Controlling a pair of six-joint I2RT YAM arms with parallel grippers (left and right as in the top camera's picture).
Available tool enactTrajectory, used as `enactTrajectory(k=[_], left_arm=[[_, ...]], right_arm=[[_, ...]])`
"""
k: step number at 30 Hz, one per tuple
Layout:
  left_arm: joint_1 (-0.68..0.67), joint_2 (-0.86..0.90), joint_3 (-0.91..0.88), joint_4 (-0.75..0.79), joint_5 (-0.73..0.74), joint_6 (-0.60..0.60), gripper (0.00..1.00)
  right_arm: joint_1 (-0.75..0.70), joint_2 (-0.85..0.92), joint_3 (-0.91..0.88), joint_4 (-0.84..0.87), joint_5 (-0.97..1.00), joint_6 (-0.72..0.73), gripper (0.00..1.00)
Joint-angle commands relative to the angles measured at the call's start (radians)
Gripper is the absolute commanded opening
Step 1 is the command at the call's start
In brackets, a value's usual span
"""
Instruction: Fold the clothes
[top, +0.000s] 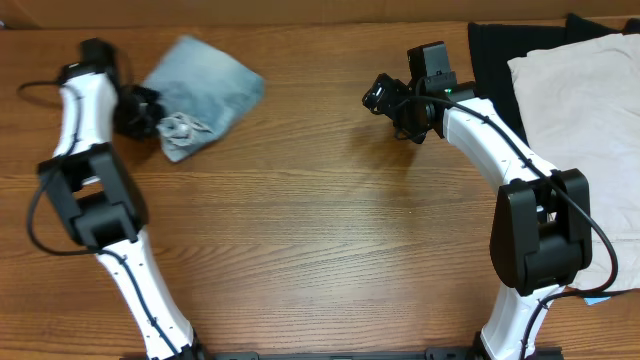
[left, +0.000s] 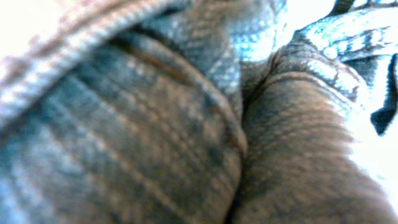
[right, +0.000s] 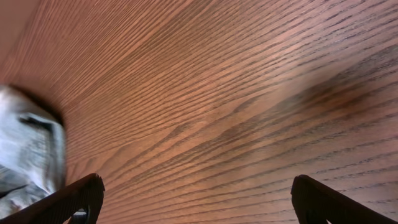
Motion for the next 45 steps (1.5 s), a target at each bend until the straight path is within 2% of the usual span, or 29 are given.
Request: enactTrajectory(k=[1,3,5,13,18,21,22,23,27,32,37,43,45], left_arm=[[0.061,0.021,-0.017,0.051,-0.049,-0.241,0.05],[0.088,0.021,-0.018,0.113,-0.080,-0.344,0.06],[0.090,0.021,-0.018,0.182,-0.134,-0.396,0.05],[0.089,0.021,-0.018,0.315,-0.217,-0.432,0.04],[0.089,0.021,-0.018,0.322,-0.217,-0.431,0.10],[0.089,0.021,-0.018,0.321,-0.217,-0.396,0.61],[0.089,0.021,-0.017,0.322,-0.216,-0.347,0.87],[0.089,0.021,-0.017,0.323,-0.205,-0.298,1.00],[0.094,0.008,-0.016,0.320,-0.124,-0.094,1.00],[0.104,-0.062,-0.016,0.241,-0.123,-0.020,1.00],[0.104,-0.199,-0.016,0.166,-0.123,0.109,1.00],[0.104,-0.400,-0.016,0.056,-0.146,0.266,1.00],[0.097,-0.464,-0.016,0.031,-0.117,0.328,1.00]], right_arm=[[-0.001,0.001,0.011,0.006,0.023,0.001,1.00],[-0.001,0.001,0.011,0.006,0.026,0.001,1.00],[-0.001,0.001,0.011,0.006,0.034,0.001,1.00],[0.000,0.003,0.011,0.014,0.042,0.002,1.00],[0.000,0.003,0.011,0.017,0.042,0.002,1.00],[0.000,0.003,0.011,0.016,0.042,0.002,1.00],[0.000,0.003,0.011,0.016,0.041,0.002,1.00],[0.000,0.003,0.011,0.016,0.041,0.002,1.00],[0.002,0.003,0.011,0.009,0.041,0.002,1.00],[0.004,0.003,0.011,0.010,0.040,0.002,1.00],[0.004,-0.005,0.011,0.005,0.027,-0.001,1.00],[0.005,-0.097,0.013,-0.005,-0.008,-0.134,1.00],[0.005,-0.152,0.013,-0.011,-0.038,-0.231,1.00]])
